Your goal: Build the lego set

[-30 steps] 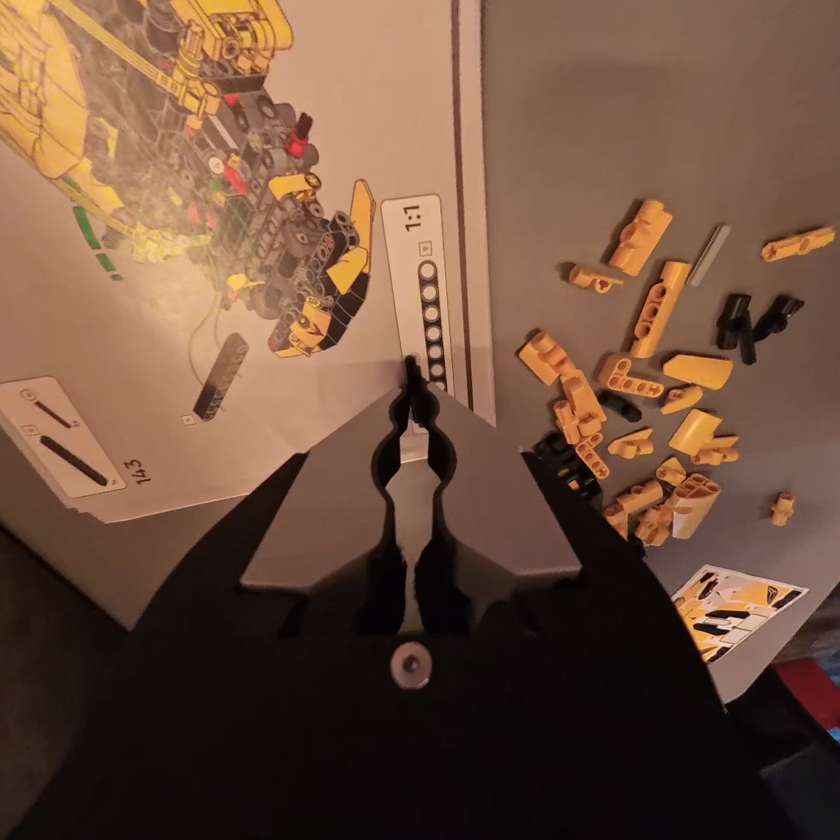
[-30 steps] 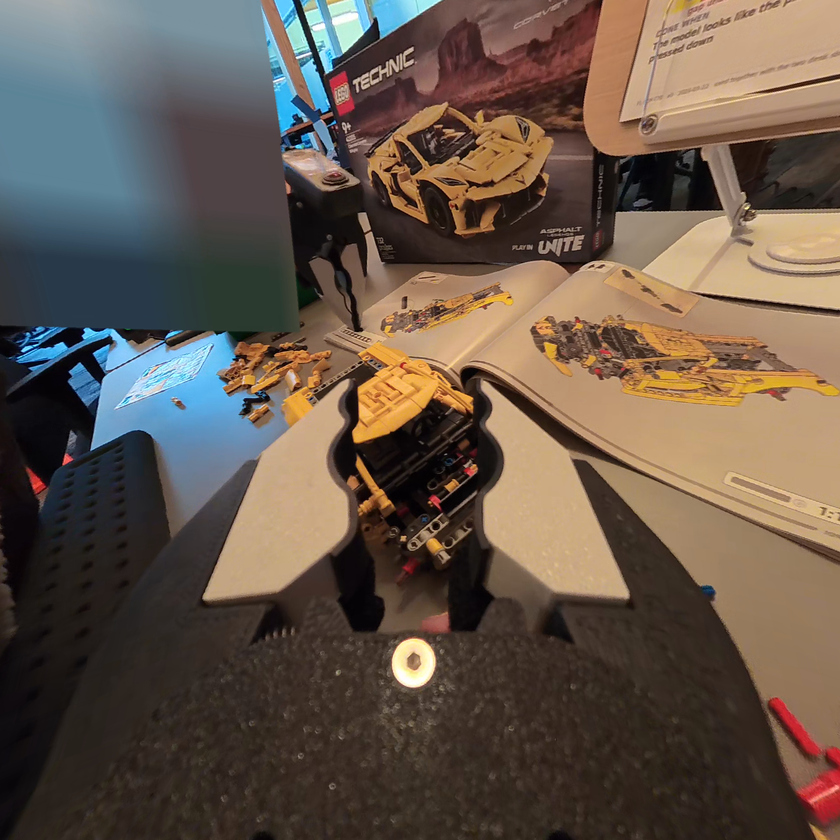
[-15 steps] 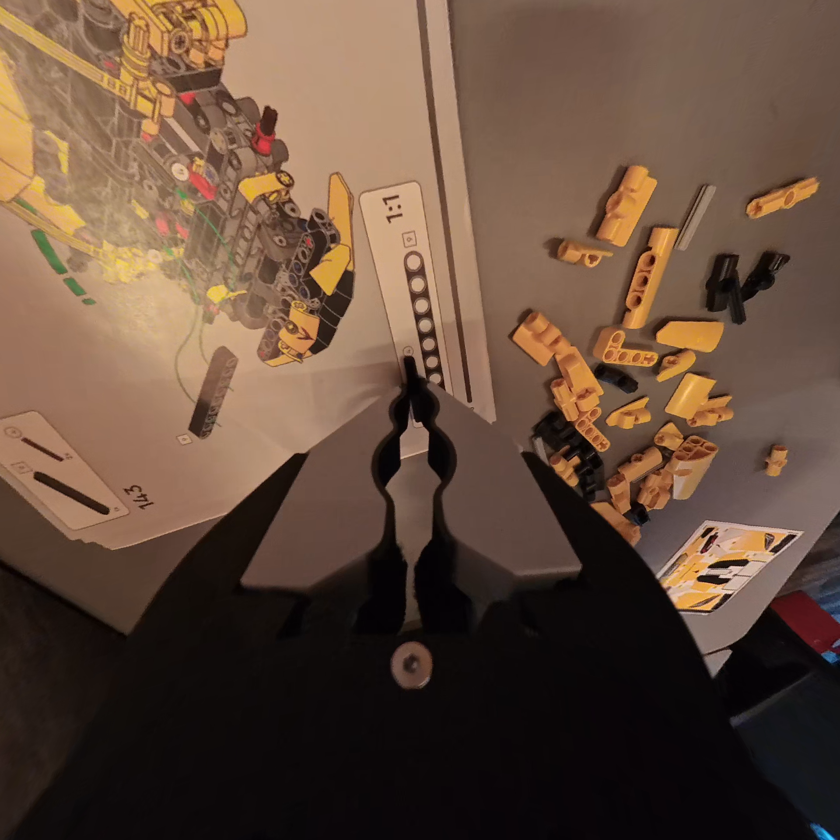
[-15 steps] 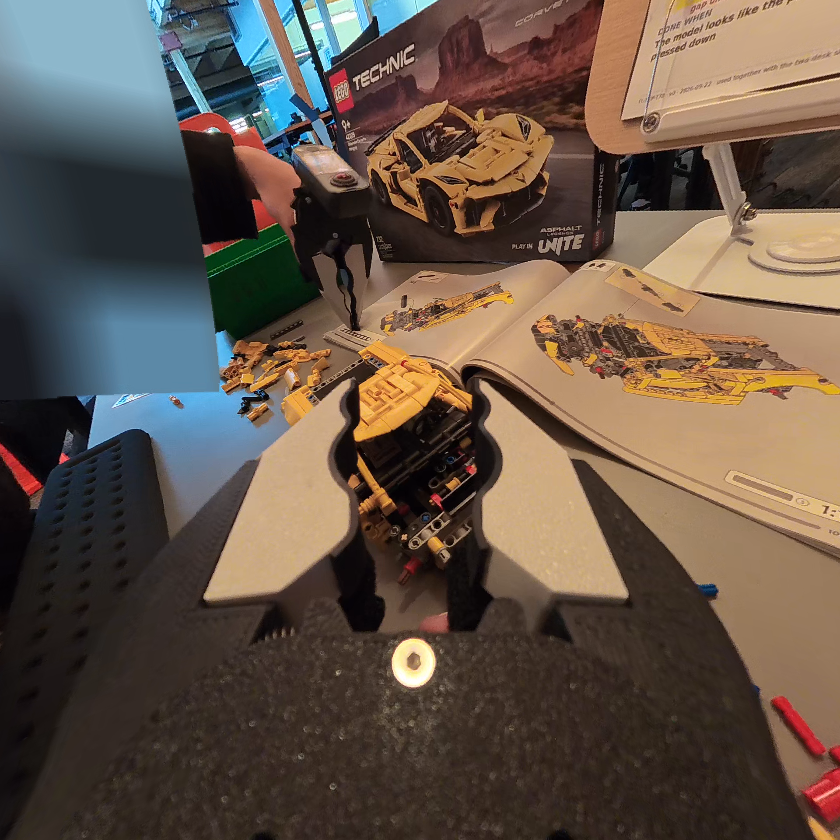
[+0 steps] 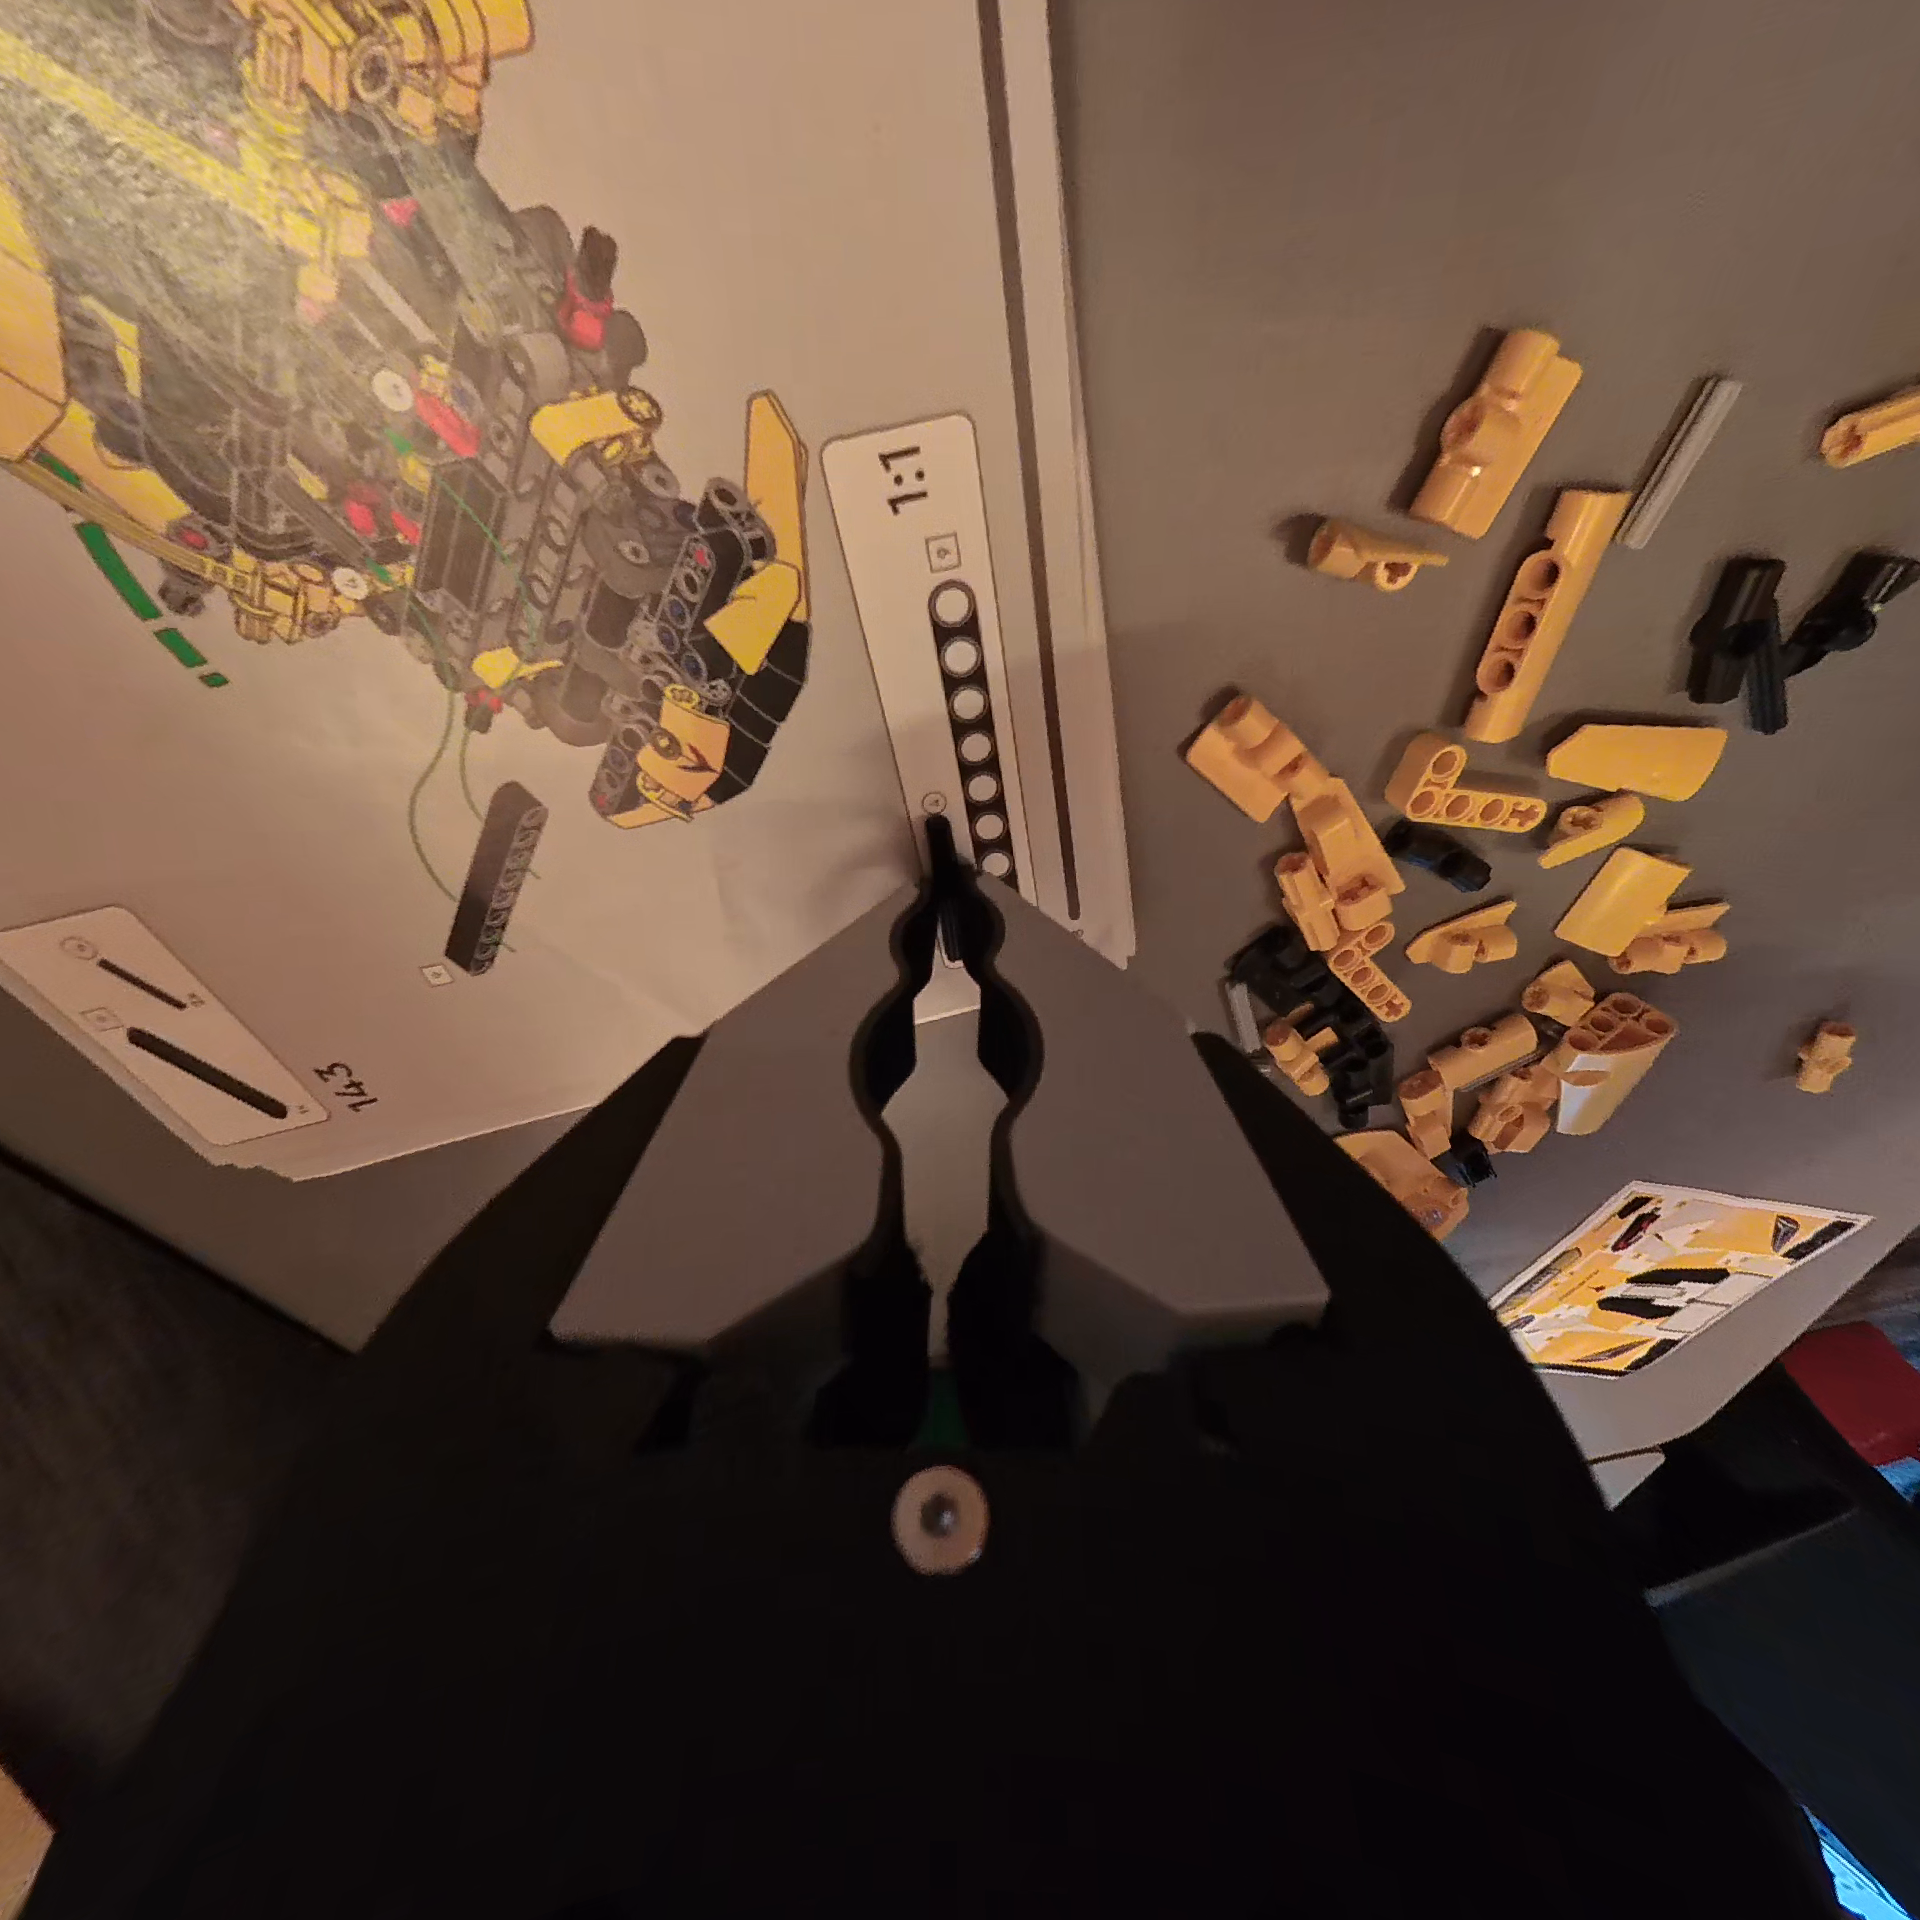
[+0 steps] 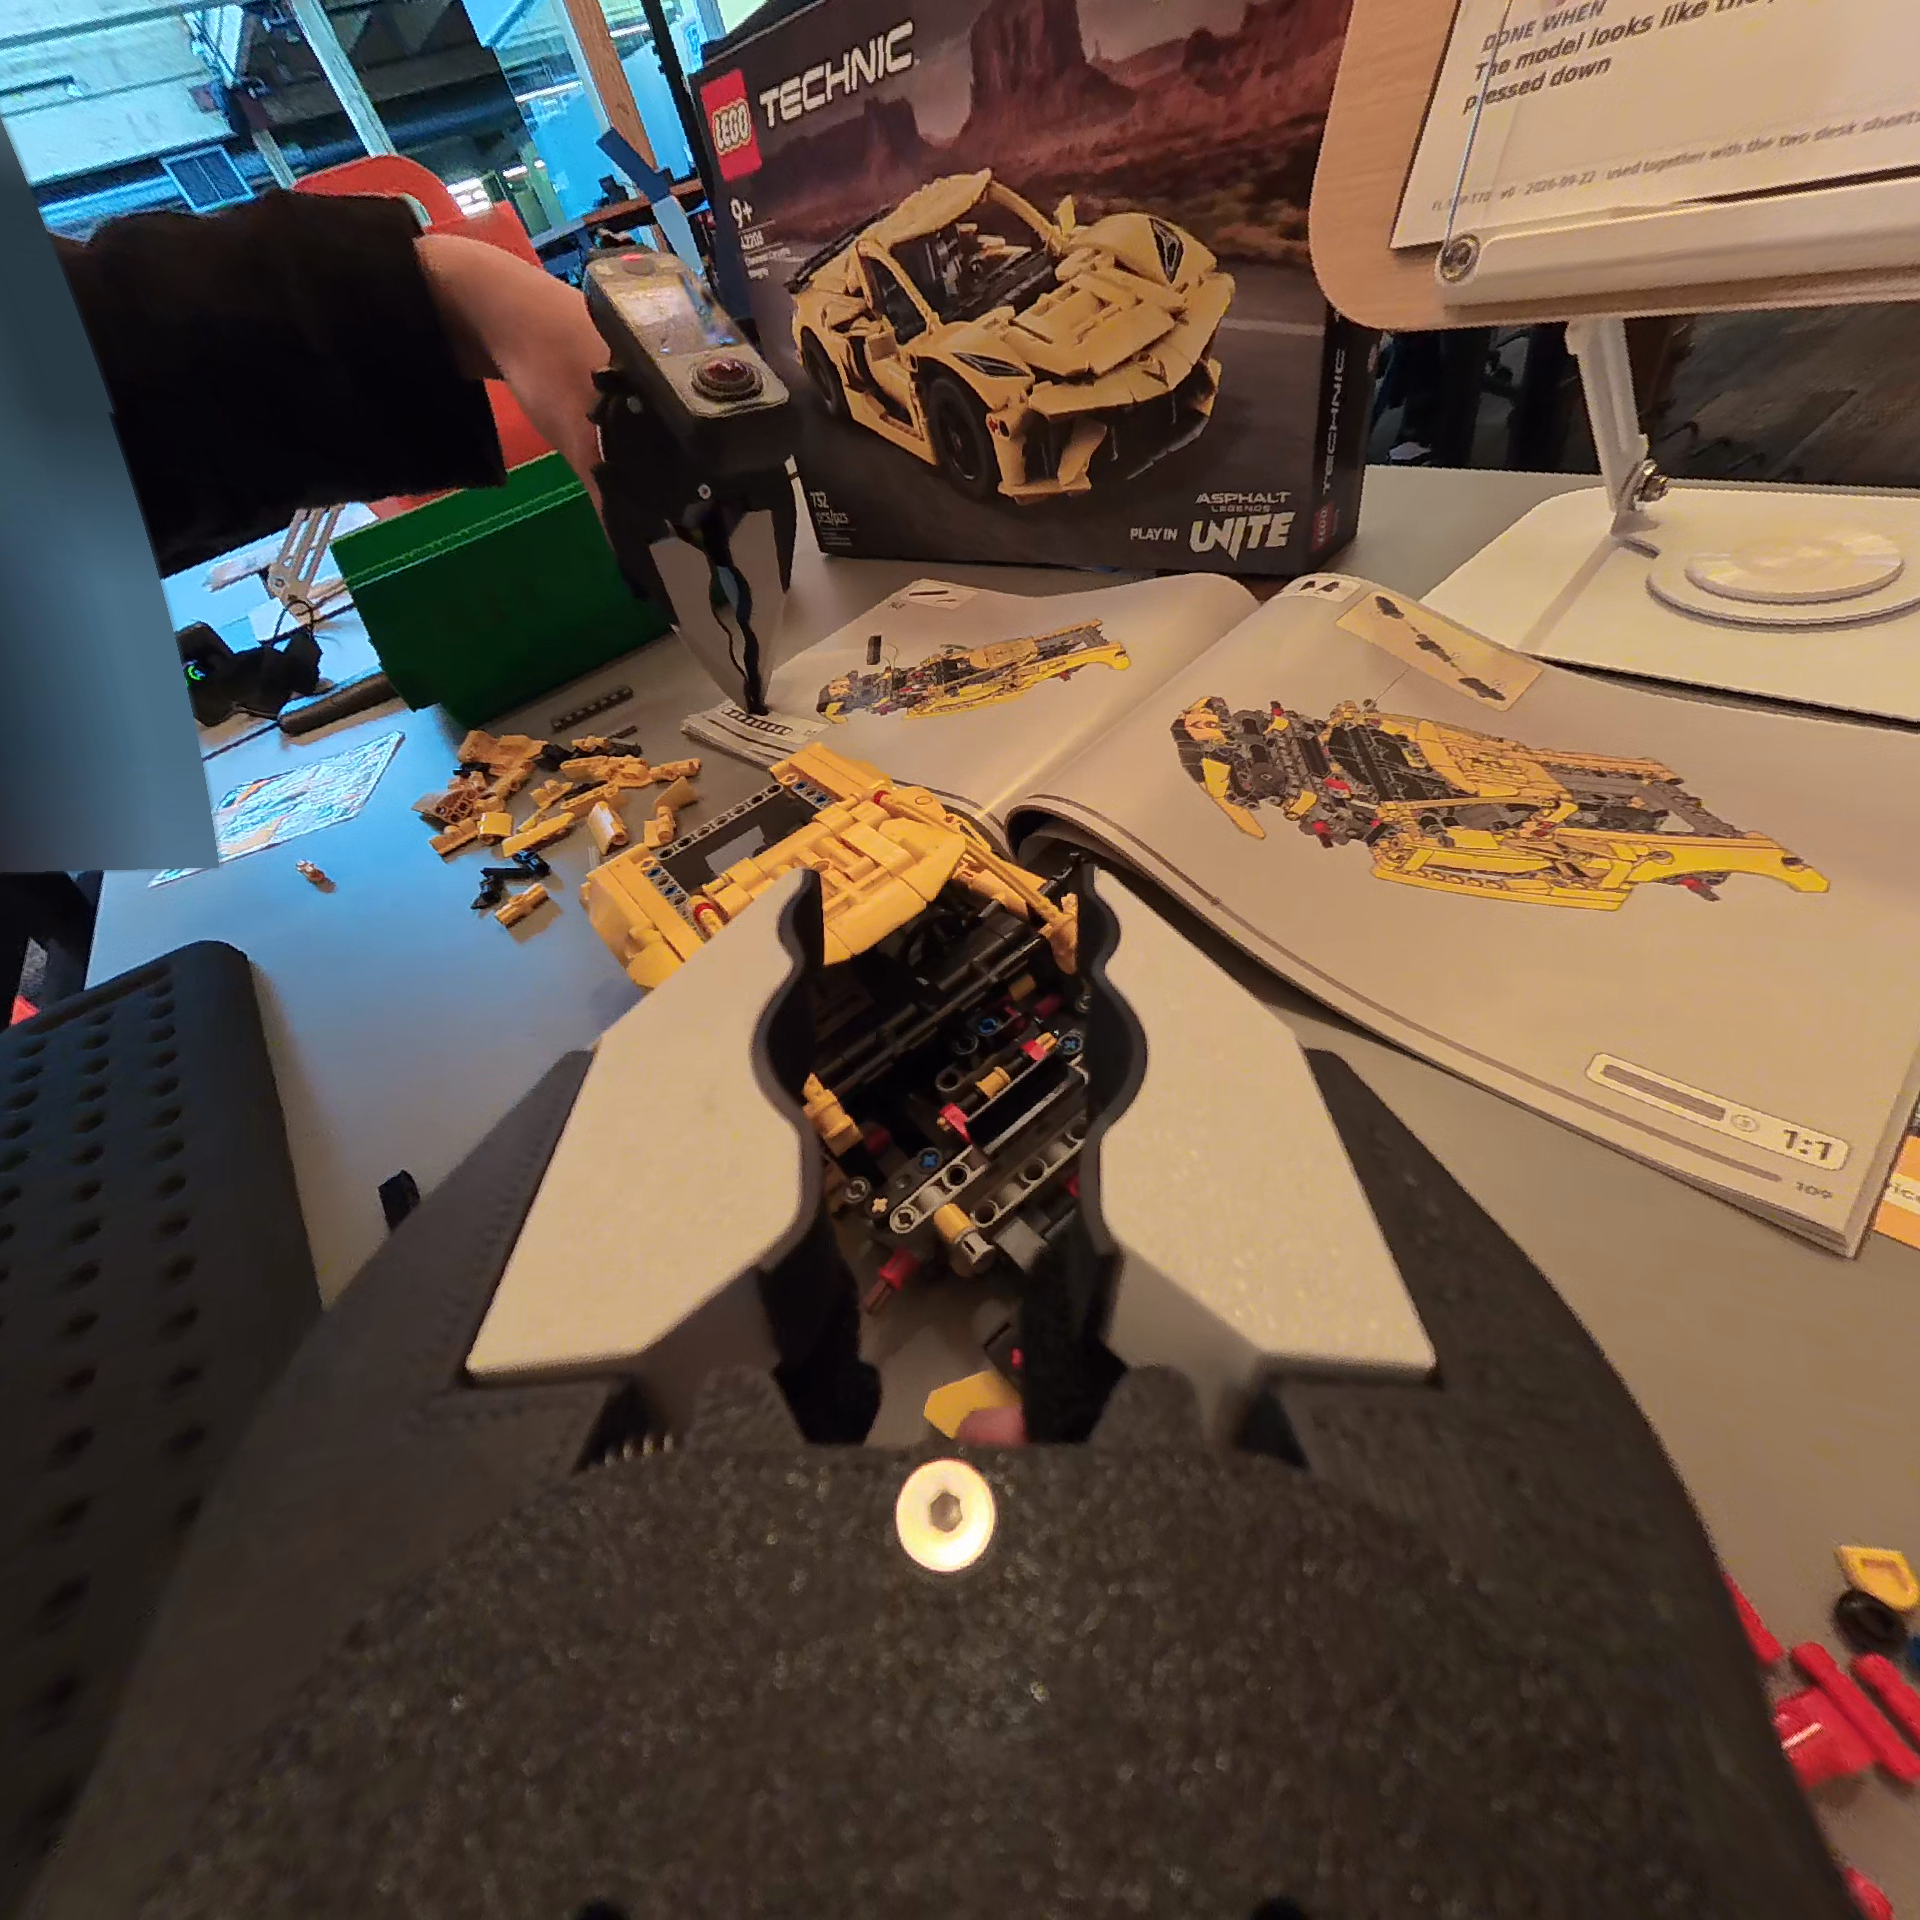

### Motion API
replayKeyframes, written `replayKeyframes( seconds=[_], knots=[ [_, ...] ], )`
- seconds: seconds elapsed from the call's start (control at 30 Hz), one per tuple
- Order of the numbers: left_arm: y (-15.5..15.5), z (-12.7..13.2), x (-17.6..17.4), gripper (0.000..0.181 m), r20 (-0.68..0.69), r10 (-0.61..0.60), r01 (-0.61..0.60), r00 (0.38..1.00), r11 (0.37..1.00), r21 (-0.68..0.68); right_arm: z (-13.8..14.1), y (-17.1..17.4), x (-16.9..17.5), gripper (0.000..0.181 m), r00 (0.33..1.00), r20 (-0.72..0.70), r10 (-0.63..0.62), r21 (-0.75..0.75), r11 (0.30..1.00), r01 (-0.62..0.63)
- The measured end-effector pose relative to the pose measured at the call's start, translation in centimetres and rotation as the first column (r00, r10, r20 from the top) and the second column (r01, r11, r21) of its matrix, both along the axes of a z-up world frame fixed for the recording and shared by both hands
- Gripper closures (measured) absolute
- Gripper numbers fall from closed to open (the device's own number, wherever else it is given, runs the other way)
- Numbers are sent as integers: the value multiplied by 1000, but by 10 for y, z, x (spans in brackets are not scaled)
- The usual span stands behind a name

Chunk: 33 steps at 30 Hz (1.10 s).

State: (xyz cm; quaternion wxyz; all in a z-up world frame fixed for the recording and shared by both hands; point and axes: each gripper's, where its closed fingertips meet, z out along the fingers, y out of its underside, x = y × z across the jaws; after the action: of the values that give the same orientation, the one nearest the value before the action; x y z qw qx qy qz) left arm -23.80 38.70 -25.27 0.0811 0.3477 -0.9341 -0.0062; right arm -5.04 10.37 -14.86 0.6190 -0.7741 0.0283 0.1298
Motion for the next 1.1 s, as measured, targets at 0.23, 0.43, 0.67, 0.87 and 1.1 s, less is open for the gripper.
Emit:
replayKeyframes(
  seconds=[0.23, 0.43, 0.67, 0.87, 1.1],
  knots=[
    [8, 0, -4, 177, -17, 3, -2, 1000, 998, 62, -1, 1, -4, 134, 1000, 2, 15, -7, 1000, -15],
    [-7, 5, 5, 178, -7, 35, -35, 999, 999, 13, -2, 1, -5, 135, 1000, 8, 20, -14, 1000, -20],
    [-1, 1, 2, 177, -35, 43, -41, 998, 999, 33, -3, 1, -6, 135, 1000, 7, 25, -17, 1000, -24],
    [0, 0, 3, 178, -37, 57, -56, 998, 998, 26, -5, 1, -7, 135, 1000, 10, 30, -25, 999, -29],
    [-4, 4, 0, 177, -44, 73, -73, 996, 997, -9, -4, 1, -7, 135, 1000, 10, 27, -21, 999, -27]
  ],
)
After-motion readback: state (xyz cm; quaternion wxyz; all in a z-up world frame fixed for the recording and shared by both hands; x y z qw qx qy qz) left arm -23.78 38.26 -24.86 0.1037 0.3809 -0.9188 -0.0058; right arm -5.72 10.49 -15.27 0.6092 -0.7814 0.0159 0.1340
